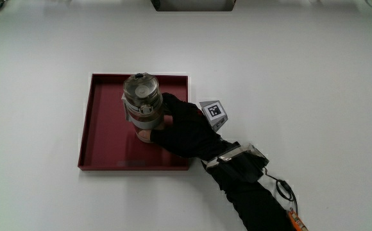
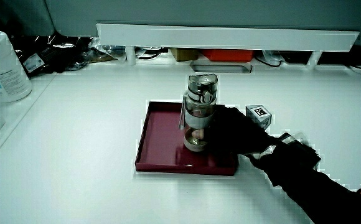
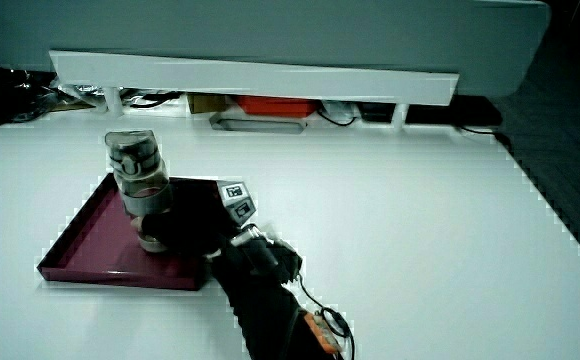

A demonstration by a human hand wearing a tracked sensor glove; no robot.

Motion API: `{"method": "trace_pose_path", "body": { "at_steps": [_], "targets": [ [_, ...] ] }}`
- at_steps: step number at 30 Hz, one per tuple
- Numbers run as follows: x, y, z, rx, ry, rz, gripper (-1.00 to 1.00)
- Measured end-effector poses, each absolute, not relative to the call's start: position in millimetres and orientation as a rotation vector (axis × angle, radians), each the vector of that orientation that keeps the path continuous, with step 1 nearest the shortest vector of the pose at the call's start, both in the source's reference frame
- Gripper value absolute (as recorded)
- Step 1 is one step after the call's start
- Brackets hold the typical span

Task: Pick bottle

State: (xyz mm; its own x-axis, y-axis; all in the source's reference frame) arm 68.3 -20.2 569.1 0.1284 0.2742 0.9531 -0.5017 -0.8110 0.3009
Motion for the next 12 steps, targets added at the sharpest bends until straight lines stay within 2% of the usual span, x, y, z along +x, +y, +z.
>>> {"method": "trace_pose_path", "body": {
  "at_steps": [5,12],
  "targets": [
    [76.6,-27.9,549.5,1.869,-0.272,1.736,1.0],
    [96.9,-37.1,518.2,1.81,-0.305,1.821,1.0]
  ]
}}
